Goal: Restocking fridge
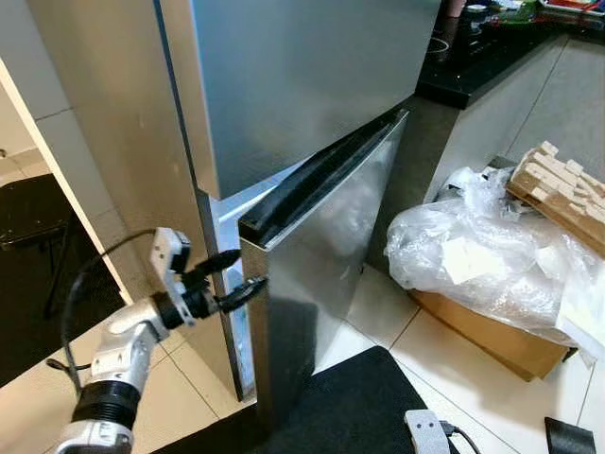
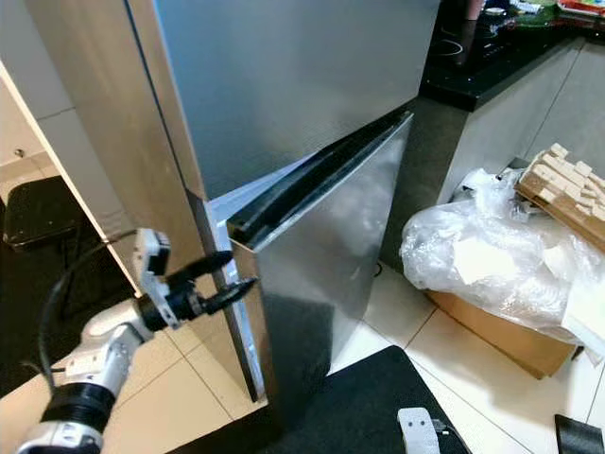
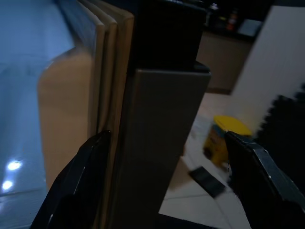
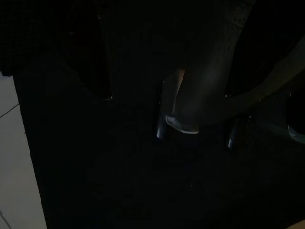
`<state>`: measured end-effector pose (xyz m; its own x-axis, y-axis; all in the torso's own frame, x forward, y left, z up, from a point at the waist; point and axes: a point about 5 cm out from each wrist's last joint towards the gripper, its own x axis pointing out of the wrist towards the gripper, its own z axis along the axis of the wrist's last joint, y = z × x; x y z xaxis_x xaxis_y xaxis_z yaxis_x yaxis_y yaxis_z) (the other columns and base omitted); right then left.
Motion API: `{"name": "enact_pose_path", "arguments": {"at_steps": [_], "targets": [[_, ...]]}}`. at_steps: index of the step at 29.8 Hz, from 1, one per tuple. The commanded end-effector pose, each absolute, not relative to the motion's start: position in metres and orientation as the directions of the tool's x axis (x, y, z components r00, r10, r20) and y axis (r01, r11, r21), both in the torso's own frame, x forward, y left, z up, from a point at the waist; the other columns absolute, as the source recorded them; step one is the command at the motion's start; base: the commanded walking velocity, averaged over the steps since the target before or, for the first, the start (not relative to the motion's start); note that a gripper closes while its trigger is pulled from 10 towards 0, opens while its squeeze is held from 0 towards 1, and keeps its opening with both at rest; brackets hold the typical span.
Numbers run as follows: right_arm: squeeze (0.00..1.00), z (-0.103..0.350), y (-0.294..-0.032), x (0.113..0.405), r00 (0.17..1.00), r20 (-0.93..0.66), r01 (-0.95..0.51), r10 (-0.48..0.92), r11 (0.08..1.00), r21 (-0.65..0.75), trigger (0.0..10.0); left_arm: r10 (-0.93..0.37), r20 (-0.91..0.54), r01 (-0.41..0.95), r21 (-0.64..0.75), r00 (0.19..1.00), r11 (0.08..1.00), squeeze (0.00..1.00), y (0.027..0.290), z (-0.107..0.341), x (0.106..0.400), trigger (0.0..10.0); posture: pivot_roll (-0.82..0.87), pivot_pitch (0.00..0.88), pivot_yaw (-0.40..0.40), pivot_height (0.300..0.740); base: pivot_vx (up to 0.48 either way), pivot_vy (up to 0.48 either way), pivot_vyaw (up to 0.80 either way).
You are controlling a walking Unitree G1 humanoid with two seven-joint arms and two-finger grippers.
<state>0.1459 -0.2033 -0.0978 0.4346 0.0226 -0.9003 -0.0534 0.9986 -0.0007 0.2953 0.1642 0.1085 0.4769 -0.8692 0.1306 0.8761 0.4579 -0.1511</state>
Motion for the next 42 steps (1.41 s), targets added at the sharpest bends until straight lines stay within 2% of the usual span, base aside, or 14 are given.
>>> {"name": "enact_pose_path", "arguments": {"at_steps": [1, 4, 5, 6, 8, 9, 11, 13, 17, 18, 21, 25, 31, 42], "targets": [[0.00, -0.099, -0.203, 0.142, 0.425, -0.905, -0.051, 0.024, 0.999, 0.003, 10.0, -0.888, 0.112, 0.887, -0.186, 0.446, 0.423, 0.00, 0.155, 0.102, 0.289, 10.0, -0.04, 0.025, 0.002, 0.740, 0.000, 0.000, 0.00], [0.00, -0.099, -0.203, 0.142, 0.425, -0.905, -0.050, 0.024, 0.999, 0.003, 10.0, -0.891, 0.124, 0.891, -0.199, 0.437, 0.409, 0.00, 0.152, 0.103, 0.288, 10.0, -0.04, 0.025, 0.001, 0.740, 0.000, 0.000, 0.00], [0.00, -0.099, -0.203, 0.143, 0.425, -0.905, -0.050, 0.024, 0.999, 0.003, 10.0, -0.907, 0.139, 0.904, -0.225, 0.398, 0.362, 0.00, 0.146, 0.102, 0.283, 10.0, -0.04, 0.023, 0.001, 0.740, 0.000, 0.000, 0.00], [0.00, -0.099, -0.203, 0.143, 0.425, -0.905, -0.050, 0.024, 0.999, 0.003, 10.0, -0.907, 0.139, 0.904, -0.225, 0.398, 0.362, 0.00, 0.146, 0.102, 0.283, 10.0, -0.04, 0.023, 0.001, 0.740, 0.000, 0.000, 0.00], [0.00, -0.099, -0.202, 0.143, 0.425, -0.905, -0.051, 0.024, 0.999, 0.003, 10.0, -0.946, 0.144, 0.924, -0.300, 0.290, 0.238, 0.00, 0.132, 0.091, 0.264, 10.0, -0.04, 0.023, 0.002, 0.740, 0.000, 0.000, 0.00], [0.00, -0.099, -0.202, 0.143, 0.425, -0.905, -0.051, 0.024, 0.999, 0.003, 10.0, -0.946, 0.144, 0.924, -0.300, 0.290, 0.238, 0.00, 0.132, 0.091, 0.264, 10.0, -0.04, 0.023, 0.002, 0.740, 0.000, 0.000, 0.00], [0.00, -0.099, -0.202, 0.144, 0.427, -0.904, -0.050, 0.024, 0.999, 0.003, 10.0, -0.968, 0.118, 0.913, -0.373, 0.221, 0.164, 0.00, 0.123, 0.073, 0.246, 10.0, -0.04, 0.020, 0.004, 0.740, 0.000, 0.000, 0.00], [0.00, -0.099, -0.202, 0.144, 0.428, -0.904, -0.050, 0.024, 0.999, 0.003, 10.0, -0.971, 0.091, 0.892, -0.421, 0.221, 0.163, 0.00, 0.122, 0.060, 0.239, 10.0, -0.04, 0.019, 0.003, 0.740, 0.000, 0.000, 0.00], [0.00, -0.099, -0.201, 0.145, 0.429, -0.903, -0.050, 0.025, 0.999, 0.004, 10.0, -0.912, -0.037, 0.762, -0.536, 0.408, 0.363, 0.00, 0.142, 0.019, 0.236, 10.0, -0.04, 0.018, 0.004, 0.740, 0.000, 0.000, 0.00], [0.00, -0.099, -0.201, 0.145, 0.429, -0.903, -0.050, 0.026, 0.999, 0.005, 10.0, -0.880, -0.101, 0.709, -0.553, 0.464, 0.438, 0.00, 0.151, 0.006, 0.231, 10.0, -0.04, 0.018, 0.005, 0.740, 0.000, 0.000, 0.00], [0.00, -0.099, -0.201, 0.145, 0.429, -0.903, -0.050, 0.026, 0.999, 0.005, 10.0, -0.828, -0.192, 0.633, -0.562, 0.527, 0.533, 0.00, 0.163, -0.009, 0.224, 10.0, -0.04, 0.018, 0.005, 0.740, 0.000, 0.000, 0.00], [0.00, -0.099, -0.201, 0.143, 0.423, -0.906, -0.055, 0.024, 0.998, 0.001, 10.0, -0.605, -0.448, 0.348, -0.532, 0.658, 0.772, 0.00, 0.196, -0.045, 0.196, 10.0, -0.04, 0.018, 0.006, 0.740, 0.000, 0.000, 0.00], [0.00, -0.100, -0.201, 0.142, 0.409, -0.912, -0.097, 0.025, 0.995, -0.016, 10.0, -0.413, -0.640, 0.119, -0.450, 0.648, 0.885, 0.00, 0.212, -0.073, 0.160, 10.0, -0.04, 0.016, 0.004, 0.740, 0.000, 0.000, 0.00], [0.00, -0.100, -0.199, 0.142, 0.405, -0.913, -0.154, 0.054, 0.988, -0.010, 10.0, -0.219, -0.786, -0.098, -0.333, 0.578, 0.938, 0.00, 0.216, -0.094, 0.125, 10.0, -0.03, 0.011, 0.000, 0.740, 0.000, 0.000, 0.00]]}}
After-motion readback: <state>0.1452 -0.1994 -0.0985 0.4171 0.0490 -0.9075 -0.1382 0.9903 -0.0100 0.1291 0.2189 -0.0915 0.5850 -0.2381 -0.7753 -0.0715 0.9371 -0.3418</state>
